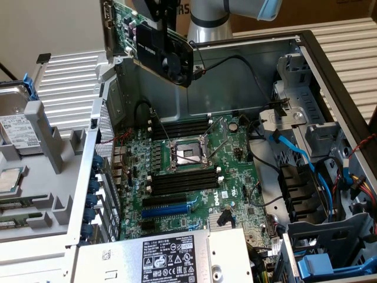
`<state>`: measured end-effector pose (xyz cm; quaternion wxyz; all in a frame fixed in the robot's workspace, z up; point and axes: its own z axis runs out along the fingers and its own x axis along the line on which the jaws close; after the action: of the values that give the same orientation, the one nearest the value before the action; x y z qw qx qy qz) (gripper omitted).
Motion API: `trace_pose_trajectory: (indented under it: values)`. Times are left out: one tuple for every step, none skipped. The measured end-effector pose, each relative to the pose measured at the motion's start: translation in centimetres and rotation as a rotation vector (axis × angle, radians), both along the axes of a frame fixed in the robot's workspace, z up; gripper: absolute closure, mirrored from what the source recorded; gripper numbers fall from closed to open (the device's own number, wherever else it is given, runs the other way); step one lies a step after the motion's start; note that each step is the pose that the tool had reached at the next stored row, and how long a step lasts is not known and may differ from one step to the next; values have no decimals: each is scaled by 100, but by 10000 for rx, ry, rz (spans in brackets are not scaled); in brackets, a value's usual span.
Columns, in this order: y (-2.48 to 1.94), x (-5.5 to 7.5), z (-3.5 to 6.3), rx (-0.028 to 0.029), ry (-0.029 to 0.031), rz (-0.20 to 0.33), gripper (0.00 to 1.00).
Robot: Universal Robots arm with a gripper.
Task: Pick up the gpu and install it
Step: 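Insert the gpu into the slot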
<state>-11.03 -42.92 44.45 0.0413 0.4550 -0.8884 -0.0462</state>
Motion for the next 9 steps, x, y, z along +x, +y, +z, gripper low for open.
trace_pose_trajectory:
  values:
    - [0,0,0,0,0,179,74]
    - [0,0,0,1,0,364,74]
    - [0,0,0,0,0,539,74]
    - [0,0,0,0,0,733,74]
    - [0,0,0,1,0,914,74]
    - [0,0,0,1,-1,1094,74]
    - [0,0,0,0,0,1274,74]
    - [0,0,0,0,0,1454,74]
    - [0,0,0,0,-1,2004,74]
